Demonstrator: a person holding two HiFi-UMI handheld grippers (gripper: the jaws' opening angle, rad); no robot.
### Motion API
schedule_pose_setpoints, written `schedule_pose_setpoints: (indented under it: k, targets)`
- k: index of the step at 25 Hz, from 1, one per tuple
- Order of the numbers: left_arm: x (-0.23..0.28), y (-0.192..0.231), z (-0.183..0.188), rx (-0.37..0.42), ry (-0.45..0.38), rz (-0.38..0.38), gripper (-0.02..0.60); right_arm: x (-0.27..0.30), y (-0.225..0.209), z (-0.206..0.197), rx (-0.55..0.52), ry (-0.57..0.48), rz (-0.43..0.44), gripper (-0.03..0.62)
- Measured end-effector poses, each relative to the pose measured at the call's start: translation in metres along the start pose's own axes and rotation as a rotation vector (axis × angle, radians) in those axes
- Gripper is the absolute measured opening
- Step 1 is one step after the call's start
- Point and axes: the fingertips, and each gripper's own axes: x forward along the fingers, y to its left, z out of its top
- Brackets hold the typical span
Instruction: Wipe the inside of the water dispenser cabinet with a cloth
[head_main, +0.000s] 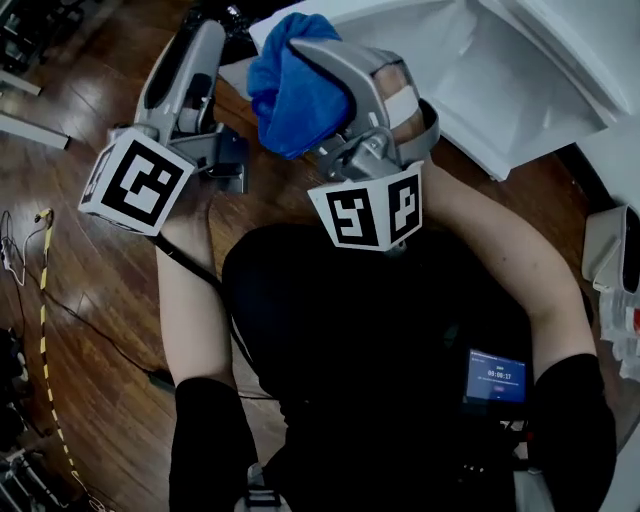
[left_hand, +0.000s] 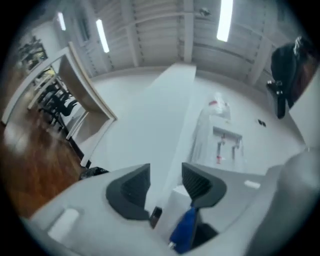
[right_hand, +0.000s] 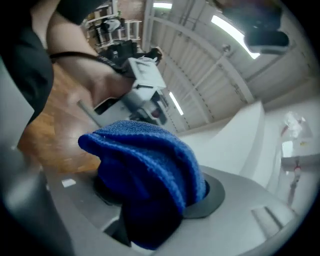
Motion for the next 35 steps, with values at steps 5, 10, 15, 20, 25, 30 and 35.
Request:
schedule_pose_setpoints:
  k: [5, 10, 15, 20, 25, 30, 35]
  targets:
    - [0.034, 0.006, -0.033, 0.089, 0.256, -0.001, 0.197, 0.005, 0.076, -0.027, -0.112, 0.061, 0.183, 0.273]
    - [0.049, 0.012, -0.027, -0.061, 0.21, -0.025, 0.096, 0.014, 0.139, -0.062, -0.118, 0.161, 0.368, 0.273]
    - [0.061, 0.019, -0.021, -0.088, 0.182, 0.002, 0.089, 0.021, 0.194, -0.098, -0.069, 0.285, 0.535, 0.272]
    - [0.062, 0.04, -0.019, -0.123, 0.16, 0.031, 0.087, 0.028, 0.247, -0.129, -0.086, 0.421, 0.714, 0.271]
    - [0.065, 0.035, -0.018, -0.114, 0.147, 0.036, 0.084, 0.02, 0.237, -0.168, -0.041, 0.582, 0.722, 0.27]
    - [0.065, 0.041, -0.017, -0.103, 0.14, 0.045, 0.082, 0.005, 0.194, -0.252, 0.138, 0.798, 0.651, 0.27]
    - [0.074, 0.054, -0.018, -0.12, 0.131, 0.065, 0.074, -0.023, 0.182, -0.302, 0.065, 0.851, 0.645, 0.27]
